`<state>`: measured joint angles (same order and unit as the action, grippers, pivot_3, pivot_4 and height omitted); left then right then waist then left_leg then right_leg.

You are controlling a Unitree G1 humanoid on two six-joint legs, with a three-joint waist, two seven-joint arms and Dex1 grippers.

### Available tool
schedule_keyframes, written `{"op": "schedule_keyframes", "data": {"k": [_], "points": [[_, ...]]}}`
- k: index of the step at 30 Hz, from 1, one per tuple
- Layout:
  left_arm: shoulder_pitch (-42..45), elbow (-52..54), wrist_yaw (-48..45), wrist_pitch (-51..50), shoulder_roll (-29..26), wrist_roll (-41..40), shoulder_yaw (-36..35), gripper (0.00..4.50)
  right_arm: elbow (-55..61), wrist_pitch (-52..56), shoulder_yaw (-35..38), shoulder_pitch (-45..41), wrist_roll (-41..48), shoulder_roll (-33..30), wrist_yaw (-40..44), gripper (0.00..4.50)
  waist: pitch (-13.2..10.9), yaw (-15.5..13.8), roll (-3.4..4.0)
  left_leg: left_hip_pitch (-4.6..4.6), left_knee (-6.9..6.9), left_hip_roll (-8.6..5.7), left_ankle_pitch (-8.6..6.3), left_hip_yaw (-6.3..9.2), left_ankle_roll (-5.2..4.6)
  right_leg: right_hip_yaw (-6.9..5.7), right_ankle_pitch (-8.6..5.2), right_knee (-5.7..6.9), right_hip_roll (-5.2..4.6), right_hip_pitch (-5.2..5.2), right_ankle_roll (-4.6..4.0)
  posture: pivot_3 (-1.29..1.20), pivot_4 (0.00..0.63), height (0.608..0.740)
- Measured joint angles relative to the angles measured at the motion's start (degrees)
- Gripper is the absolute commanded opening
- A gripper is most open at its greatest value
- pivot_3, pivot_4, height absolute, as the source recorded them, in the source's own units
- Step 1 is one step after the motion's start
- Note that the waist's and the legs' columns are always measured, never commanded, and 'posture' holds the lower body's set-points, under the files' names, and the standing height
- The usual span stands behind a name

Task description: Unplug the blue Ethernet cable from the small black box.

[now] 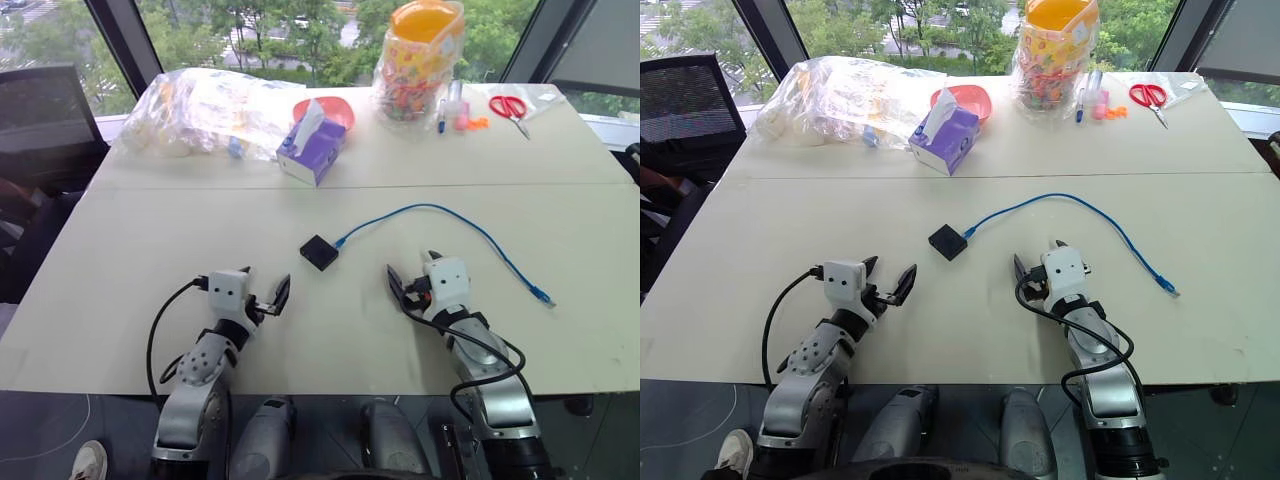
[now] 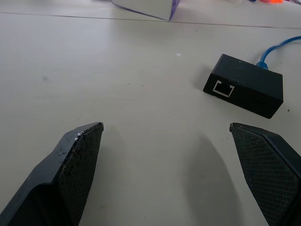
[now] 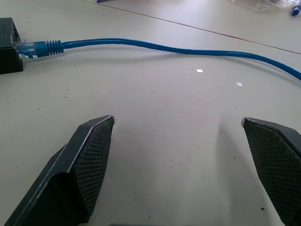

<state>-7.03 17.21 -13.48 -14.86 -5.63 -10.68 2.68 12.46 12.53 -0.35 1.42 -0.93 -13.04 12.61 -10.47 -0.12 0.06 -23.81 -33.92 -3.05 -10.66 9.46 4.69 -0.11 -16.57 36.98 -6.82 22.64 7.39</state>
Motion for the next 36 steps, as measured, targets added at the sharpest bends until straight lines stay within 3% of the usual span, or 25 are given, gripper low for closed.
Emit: {"op": "schedule_keyframes", "data": {"k": [5, 10, 19, 27, 33, 36], "points": [[-0.71, 1.89, -0.5, -2.32, -0.17, -1.71, -0.52, 4.48, 0.4, 1.53, 0.16, -0.53, 0.83, -0.45, 1.1, 4.5, 0.0, 0.09, 0.0, -0.02, 0.0, 0.0, 0.0, 0.0, 0.0, 0.0, 0.0, 0.0, 0.0, 0.01, 0.0, 0.0, 0.15, 0.726], [-1.88, 5.86, -4.98, -8.55, -3.56, -9.38, -3.61, 4.48, 0.28, 6.12, 0.11, -4.36, 3.32, -2.67, 5.17, 4.5, -0.02, 0.77, 0.0, -0.2, -0.02, 0.0, 0.01, 0.02, -0.01, 0.0, 0.12, 0.02, 0.0, 0.17, -0.2, 0.0, 0.15, 0.726], [0.41, 6.41, -16.23, -19.7, -16.31, -24.57, -11.75, 4.48, -2.64, 11.55, -1.86, -13.4, 8.88, -14.68, 22.4, 4.5, -0.08, 0.81, -0.04, -0.34, -0.07, 0.0, 0.02, 0.01, -0.03, -0.03, 0.14, 0.04, 0.01, 0.3, -0.22, 0.0, 0.15, 0.726], [6.52, 3.47, -21.39, -20.59, -24.12, -24.61, -12.39, 4.48, -5.69, 14.14, -3.48, -22.52, 11.28, -21.75, 33.12, 4.5, -0.12, 0.83, -0.08, -0.47, -0.08, -0.02, 0.02, 0.0, -0.04, -0.02, 0.17, 0.04, 0.01, 0.4, -0.19, 0.0, 0.15, 0.726], [9.12, 1.79, -23.73, -20.15, -25.1, -23.46, -10.55, 4.48, -10.71, 12.19, -7.04, -29.11, 9.87, -25.32, 39.84, 4.5, -0.16, 0.94, -0.13, -0.51, -0.08, -0.01, 0.02, -0.01, -0.03, -0.02, 0.25, 0.09, 0.01, 0.49, -0.04, 0.0, 0.15, 0.726], [12.05, -0.38, -24.18, -19.02, -25.45, -21.94, -10.1, 4.48, -18.07, 8.76, -11.94, -39.11, 7.28, -25.81, 45.42, 4.5, -0.21, 1.31, -0.16, -0.5, -0.12, 0.0, 0.04, -0.04, -0.02, -0.02, 0.33, 0.14, 0.02, 0.52, -0.08, 0.0, 0.15, 0.726]]}}
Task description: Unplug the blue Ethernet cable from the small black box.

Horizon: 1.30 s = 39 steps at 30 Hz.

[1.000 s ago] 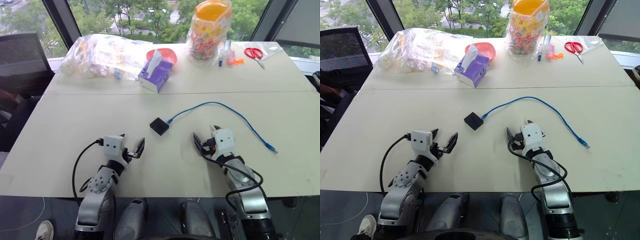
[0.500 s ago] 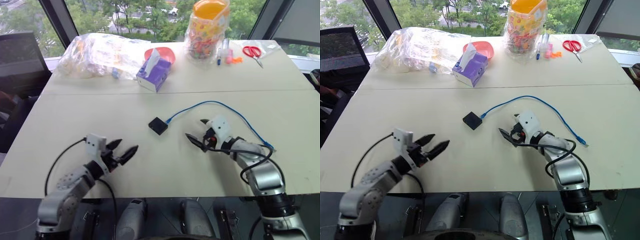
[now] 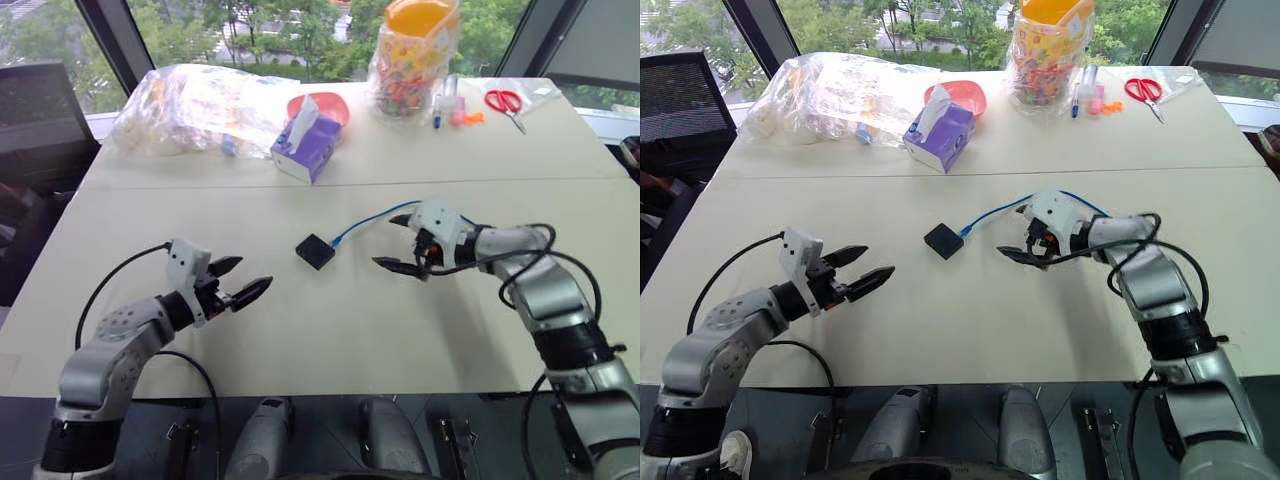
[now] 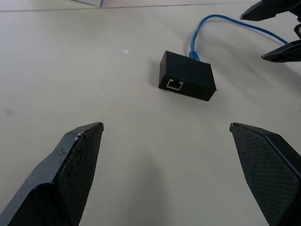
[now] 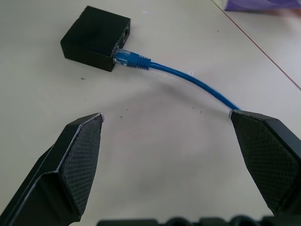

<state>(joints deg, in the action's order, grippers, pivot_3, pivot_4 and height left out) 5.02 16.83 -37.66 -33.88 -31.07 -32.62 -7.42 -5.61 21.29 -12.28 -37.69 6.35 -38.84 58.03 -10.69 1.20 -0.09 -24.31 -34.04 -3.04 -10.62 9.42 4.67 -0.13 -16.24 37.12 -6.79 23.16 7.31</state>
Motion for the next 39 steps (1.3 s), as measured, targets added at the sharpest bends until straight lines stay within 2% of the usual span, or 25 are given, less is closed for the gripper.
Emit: {"op": "schedule_keyframes", "data": {"k": [3, 9, 13, 15, 19, 27, 30, 35, 36, 37, 39], "points": [[1.06, -1.03, -1.05, 1.29, -0.38, 1.15, 0.37, 4.48, -6.76, -5.64, -4.35, -8.38, -3.38, 1.44, 4.56, 4.5, -0.01, 0.06, -0.02, 0.02, 0.03, 0.01, 0.0, 0.0, 0.0, 0.0, 0.03, -0.01, 0.01, 0.0, 0.08, 0.0, 0.15, 0.726], [1.75, -1.7, -2.68, 2.83, -1.01, 3.04, 2.1, 4.48, -29.71, -21.53, -14.76, -22.09, -10.97, 11.23, 13.44, 4.5, -0.05, 0.26, -0.07, 0.0, 0.15, -0.01, 0.05, 0.02, 0.09, 0.01, 0.11, 0.02, 0.02, 0.05, 0.28, 0.0, 0.15, 0.726], [0.64, -0.78, -1.17, 3.38, -0.32, 3.46, 1.66, 4.48, -51.86, -33.29, -19.5, -32.61, -19.71, 17.96, 11.04, 4.5, -0.06, 0.42, -0.07, 0.0, 0.18, -0.02, 0.12, 0.07, 0.22, 0.02, 0.12, 0.07, 0.04, 0.08, 0.28, 0.0, 0.15, 0.726], [-0.37, -0.39, -0.55, 3.66, -0.2, 3.81, 1.37, 4.48, -57.45, -35.95, -20.7, -35.27, -22.47, 19.97, 9.12, 4.5, -0.06, 0.68, -0.07, 0.01, 0.2, -0.02, 0.14, 0.12, 0.26, 0.02, 0.12, 0.13, 0.07, 0.1, 0.27, 0.0, 0.15, 0.726], [-1.97, 1.14, 1.64, 4.2, 0.64, 4.09, 0.51, 4.48, -64.65, -40.53, -23.61, -40.22, -28.34, 22.36, 7.79, 4.5, -0.07, 1.18, -0.06, 0.1, 0.22, -0.02, 0.2, 0.16, 0.34, 0.04, 0.12, 0.29, 0.08, 0.11, 0.27, 0.0, 0.15, 0.726], [-4.85, 4.75, 5.61, 4.36, 2.26, 4.7, -0.6, 4.48, -69.73, -41.03, -24.43, -43.35, -33.97, 25.4, 7.54, 4.5, -0.05, 1.33, -0.05, 0.51, 0.24, -0.02, 0.2, 0.17, 0.35, 0.08, 0.12, 0.39, 0.1, -0.21, 0.24, 0.0, 0.15, 0.726], [-4.88, 5.05, 6.46, 4.36, 2.32, 4.87, -0.62, 4.5, -70.12, -41.02, -24.26, -43.74, -35.19, 26.32, 8.62, 3.62, -0.05, 1.41, -0.05, 0.57, 0.26, -0.02, 0.2, 0.16, 0.35, 0.09, 0.12, 0.4, 0.1, -0.25, 0.24, 0.0, 0.15, 0.726], [-4.83, 5.55, 6.84, 4.39, 2.31, 4.92, -0.75, 4.5, -70.88, -41.78, -24.15, -43.67, -36.84, 28.14, 10.54, 1.16, -0.04, 1.95, -0.07, 0.96, 0.47, 0.0, 0.2, 0.13, 0.35, 0.14, 0.11, 0.41, 0.12, -0.5, 0.23, 0.0, 0.15, 0.726], [-4.82, 5.53, 6.81, 4.41, 2.3, 4.94, -0.76, 4.5, -71.05, -41.6, -23.87, -43.58, -36.95, 28.58, 10.85, 0.45, -0.04, 2.24, -0.07, 0.97, 0.48, 0.01, 0.21, 0.14, 0.37, 0.14, 0.11, 0.44, 0.14, -0.5, 0.22, 0.0, 0.15, 0.726], [-4.75, 5.46, 6.75, 4.43, 2.3, 4.96, -0.76, 4.5, -71.07, -41.56, -23.65, -43.44, -37.01, 28.84, 11.02, 0.05, -0.04, 2.5, -0.07, 0.98, 0.48, 0.02, 0.22, 0.15, 0.38, 0.14, 0.11, 0.48, 0.16, -0.5, 0.22, 0.0, 0.15, 0.726], [-3.9, 4.79, 6.59, 4.46, 2.19, 5.02, -0.75, 4.5, -71.06, -41.58, -23.16, -43.21, -37.03, 29.01, 11.01, 0.05, -0.04, 2.8, -0.07, 1.0, 0.47, 0.02, 0.23, 0.16, 0.39, 0.14, 0.11, 0.54, 0.16, -0.49, 0.22, 0.0, 0.15, 0.726]]}}
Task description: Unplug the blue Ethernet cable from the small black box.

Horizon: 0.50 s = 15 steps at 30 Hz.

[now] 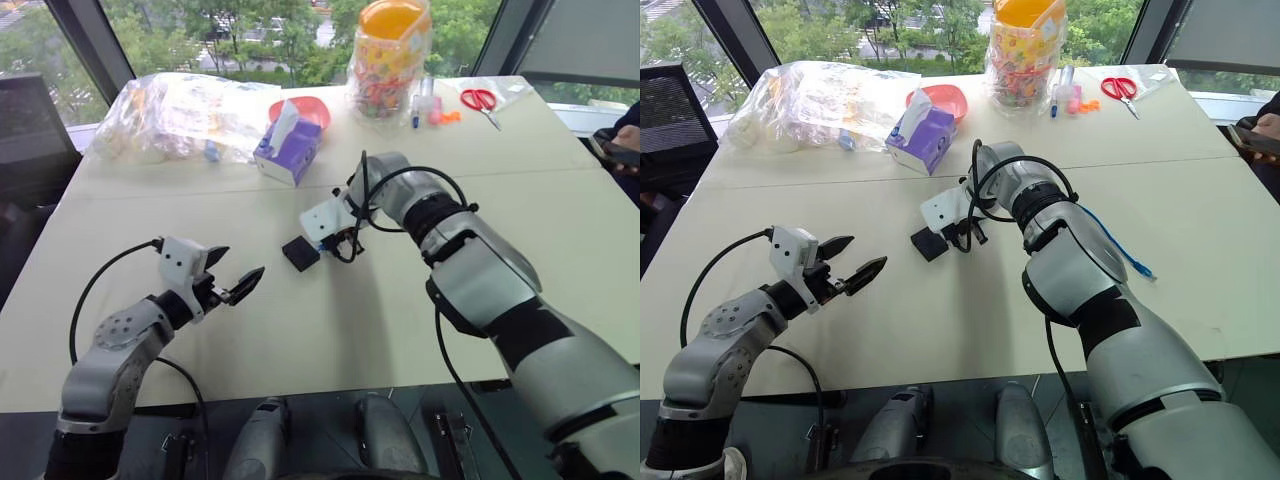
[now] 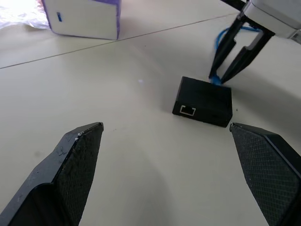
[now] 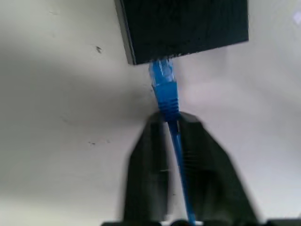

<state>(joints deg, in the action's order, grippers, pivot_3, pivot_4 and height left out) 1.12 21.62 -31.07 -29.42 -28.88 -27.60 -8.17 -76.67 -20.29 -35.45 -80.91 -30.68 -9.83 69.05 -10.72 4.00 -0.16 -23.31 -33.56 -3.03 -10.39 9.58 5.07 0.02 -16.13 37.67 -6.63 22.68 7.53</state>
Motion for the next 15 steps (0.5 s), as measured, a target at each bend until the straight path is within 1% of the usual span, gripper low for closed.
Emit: {"op": "schedule_keyframes", "data": {"k": [3, 6, 8, 12, 14, 15], "points": [[1.9, -1.11, -0.35, 0.0, -0.26, 0.04, -0.03, 4.5, 0.08, -0.27, 0.66, 0.28, -0.01, -0.22, -0.67, 0.05, 0.0, 0.03, 0.0, 0.02, 0.0, 0.0, 0.01, 0.0, 0.01, 0.02, 0.0, 0.06, 0.0, 0.01, 0.0, 0.0, 0.15, 0.726], [4.42, -2.36, -0.94, -0.09, -0.24, -0.32, -0.04, 4.5, 1.05, -3.18, 2.36, 2.09, 0.45, -1.84, -5.15, 0.05, 0.0, -0.06, 0.0, -0.01, -0.02, -0.01, 0.02, -0.01, 0.03, 0.04, 0.0, 0.06, 0.0, 0.03, 0.0, 0.0, 0.15, 0.726], [6.43, -3.26, -1.04, -0.67, 0.36, -1.45, -0.21, 4.5, 3.2, -6.6, 4.73, 4.25, 1.73, -4.33, -9.44, 0.05, -0.01, -0.23, -0.01, -0.1, -0.05, -0.02, 0.03, 0.0, 0.03, 0.04, 0.0, 0.06, 0.0, 0.1, 0.0, 0.0, 0.15, 0.726], [10.66, -4.42, -1.18, -3.53, 1.17, -4.51, -0.51, 4.5, 11.18, -12.03, 9.32, 8.85, 3.28, -9.78, -21.98, 0.05, -0.01, -0.41, -0.03, -0.14, -0.04, -0.02, 0.04, -0.01, 0.04, 0.05, 0.0, 0.06, -0.03, 0.13, 0.01, 0.0, 0.15, 0.726], [13.24, -5.15, -1.47, -5.34, 1.67, -6.29, -0.53, 4.5, 18.43, -15.45, 12.33, 13.85, 3.11, -13.37, -31.32, 0.05, -0.01, -0.77, -0.06, -0.15, -0.01, -0.02, 0.03, -0.01, 0.04, 0.04, -0.01, 0.05, -0.03, 0.13, 0.03, 0.0, 0.15, 0.726], [14.96, -5.86, -1.58, -6.78, 1.87, -7.7, -0.59, 4.5, 24.35, -17.02, 14.63, 18.23, 2.78, -15.04, -37.72, 0.05, -0.01, -1.05, -0.06, -0.16, 0.02, -0.02, 0.03, -0.03, 0.04, 0.05, -0.01, 0.02, -0.04, 0.13, 0.03, 0.0, 0.15, 0.726]]}}
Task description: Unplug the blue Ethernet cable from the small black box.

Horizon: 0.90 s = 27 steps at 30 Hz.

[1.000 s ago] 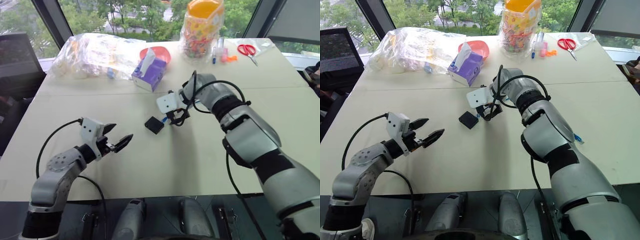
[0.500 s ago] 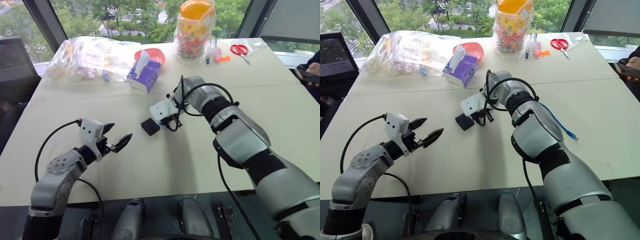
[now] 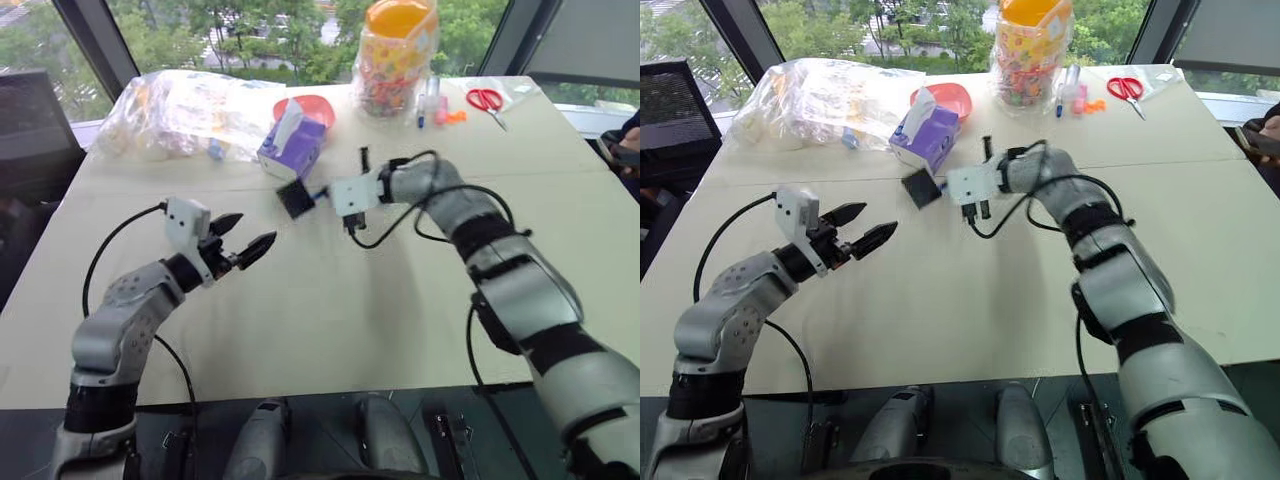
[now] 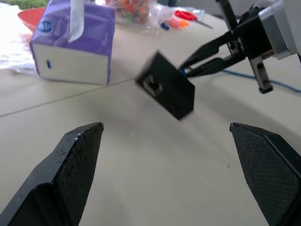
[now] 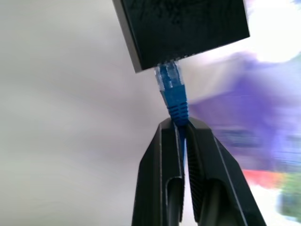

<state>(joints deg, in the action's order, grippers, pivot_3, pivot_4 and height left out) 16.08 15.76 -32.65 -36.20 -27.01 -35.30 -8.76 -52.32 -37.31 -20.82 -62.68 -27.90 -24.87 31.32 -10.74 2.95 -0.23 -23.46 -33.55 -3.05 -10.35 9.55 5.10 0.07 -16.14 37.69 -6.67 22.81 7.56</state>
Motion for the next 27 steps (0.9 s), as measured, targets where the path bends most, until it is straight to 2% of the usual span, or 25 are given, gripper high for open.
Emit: {"op": "schedule_keyframes", "data": {"k": [4, 7, 13, 21, 24, 27], "points": [[5.43, -1.93, 0.01, -4.66, 0.78, -4.45, -0.71, 4.5, 17.36, 1.37, 4.13, 12.42, -3.64, -1.27, -13.37, 0.05, -0.01, -0.23, -0.02, -0.01, -0.01, 0.0, 0.0, -0.07, 0.0, 0.08, 0.0, 0.01, 0.0, 0.06, 0.0, 0.0, 0.15, 0.726], [9.05, -2.23, 0.16, -9.34, 1.4, -9.37, -1.35, 4.5, 27.78, 5.35, 4.67, 18.95, -7.61, -0.95, -18.81, 0.05, -0.01, -0.3, -0.02, 0.0, -0.1, 0.0, 0.01, -0.08, 0.0, 0.09, 0.01, 0.04, 0.0, 0.02, 0.0, 0.0, 0.15, 0.726], [10.85, -1.39, -0.75, -15.05, 1.08, -15.84, -1.48, 4.5, 39.93, 12.3, 4.74, 25.24, -10.43, 1.4, -21.08, 0.05, -0.03, -0.35, -0.05, 0.0, -0.29, 0.0, 0.01, -0.07, -0.01, 0.09, 0.01, 0.04, 0.01, -0.07, 0.0, 0.0, 0.15, 0.726], [11.55, -1.18, -1.13, -14.92, 0.31, -15.98, -1.44, 4.5, 40.9, 13.31, 3.33, 25.45, -11.33, 0.92, -21.1, 0.05, -0.11, -0.51, -0.19, 0.01, -0.34, 0.0, 0.01, -0.07, -0.02, 0.08, 0.0, 0.02, 0.01, -0.13, -0.01, 0.0, 0.15, 0.726], [11.55, -1.17, -1.06, -14.45, 0.36, -15.93, -1.44, 3.74, 40.8, 13.0, 2.87, 25.48, -11.29, 0.08, -20.57, 0.0, -0.12, -0.51, -0.2, 0.0, -0.34, 0.0, 0.01, -0.07, -0.02, 0.08, 0.0, 0.0, 0.01, -0.13, -0.01, 0.0, 0.15, 0.726], [11.45, -1.09, -0.98, -14.05, 0.7, -15.76, -1.33, 2.61, 40.85, 12.72, 2.45, 25.85, -11.22, -0.28, -20.19, 0.0, -0.12, -0.49, -0.2, 0.0, -0.34, 0.0, 0.01, -0.07, -0.02, 0.08, 0.0, 0.0, 0.01, -0.13, -0.01, 0.0, 0.15, 0.726]]}}
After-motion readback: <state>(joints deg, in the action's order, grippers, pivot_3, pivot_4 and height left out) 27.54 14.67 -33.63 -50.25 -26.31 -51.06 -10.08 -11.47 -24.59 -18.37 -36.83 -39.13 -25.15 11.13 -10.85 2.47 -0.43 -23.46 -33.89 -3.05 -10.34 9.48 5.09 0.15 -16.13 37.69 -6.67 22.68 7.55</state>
